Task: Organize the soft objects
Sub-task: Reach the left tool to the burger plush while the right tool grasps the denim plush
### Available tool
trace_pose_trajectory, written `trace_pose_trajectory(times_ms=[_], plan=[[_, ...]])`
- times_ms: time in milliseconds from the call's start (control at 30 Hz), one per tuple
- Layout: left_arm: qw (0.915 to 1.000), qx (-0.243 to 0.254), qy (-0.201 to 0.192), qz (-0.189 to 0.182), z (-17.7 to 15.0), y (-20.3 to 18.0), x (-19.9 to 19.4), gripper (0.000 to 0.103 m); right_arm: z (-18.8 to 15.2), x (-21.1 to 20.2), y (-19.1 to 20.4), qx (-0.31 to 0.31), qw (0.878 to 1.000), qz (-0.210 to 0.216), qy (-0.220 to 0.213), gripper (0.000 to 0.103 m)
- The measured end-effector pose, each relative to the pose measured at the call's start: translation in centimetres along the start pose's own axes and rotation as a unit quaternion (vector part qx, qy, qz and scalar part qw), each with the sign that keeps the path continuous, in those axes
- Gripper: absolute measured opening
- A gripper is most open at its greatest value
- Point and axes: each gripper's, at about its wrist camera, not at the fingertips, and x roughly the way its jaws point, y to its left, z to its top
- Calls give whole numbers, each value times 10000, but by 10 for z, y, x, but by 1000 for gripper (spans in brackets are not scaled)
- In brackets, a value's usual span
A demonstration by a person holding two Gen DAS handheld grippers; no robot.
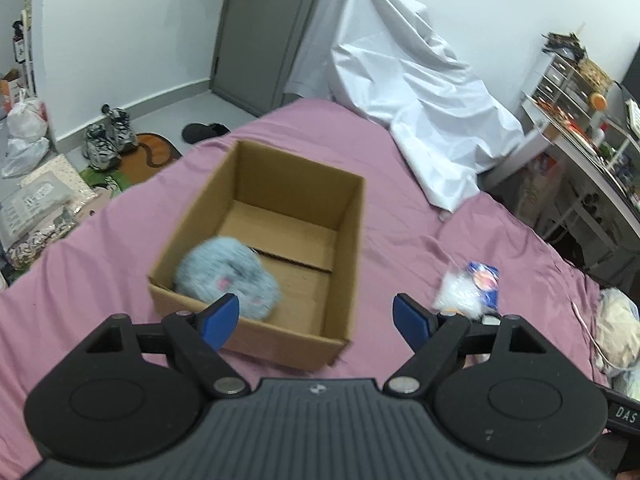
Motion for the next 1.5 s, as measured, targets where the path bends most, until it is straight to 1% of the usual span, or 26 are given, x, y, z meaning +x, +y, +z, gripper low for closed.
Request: trace_pose_trajectory(times_ms=[200,367,467,567,767,867,933,1000,1200,1300,1400,1500], plan=[[9995,261,52,-153,-8,-19,-1,83,-14,-7,-10,-154,9996,-212,64,102],[9970,668,193,-339,-13,-38,5,83,-27,-5,-12,-388,9977,-532,170,102],[9944,955,180,-421,-20,-50,9,83,-34,-3,-12,-533,9959,-697,239,101],[9900,1280,270,-535,-27,-62,17,83,-39,-2,-16,-466,9960,-708,287,100],[9813,1700,506,-746,-38,-83,35,83,-45,2,-24,-411,9955,-788,342,97],[9743,1998,583,-868,-44,-94,45,83,-48,4,-26,-421,9948,-846,389,96],[9695,2207,613,-874,-48,-100,52,83,-50,6,-28,-457,9940,-900,423,95],[9665,2353,607,-829,-50,-104,59,83,-52,8,-29,-471,9933,-946,458,95],[9595,2558,742,-921,-53,-112,78,83,-58,11,-36,-417,9921,-1051,552,91],[9566,2666,739,-912,-56,-115,86,83,-59,13,-39,-386,9918,-1065,592,88],[9567,2668,766,-882,-56,-117,94,83,-61,15,-40,-415,9912,-1084,630,84],[9577,2619,773,-906,-57,-120,102,83,-62,17,-42,-409,9907,-1120,662,75]])
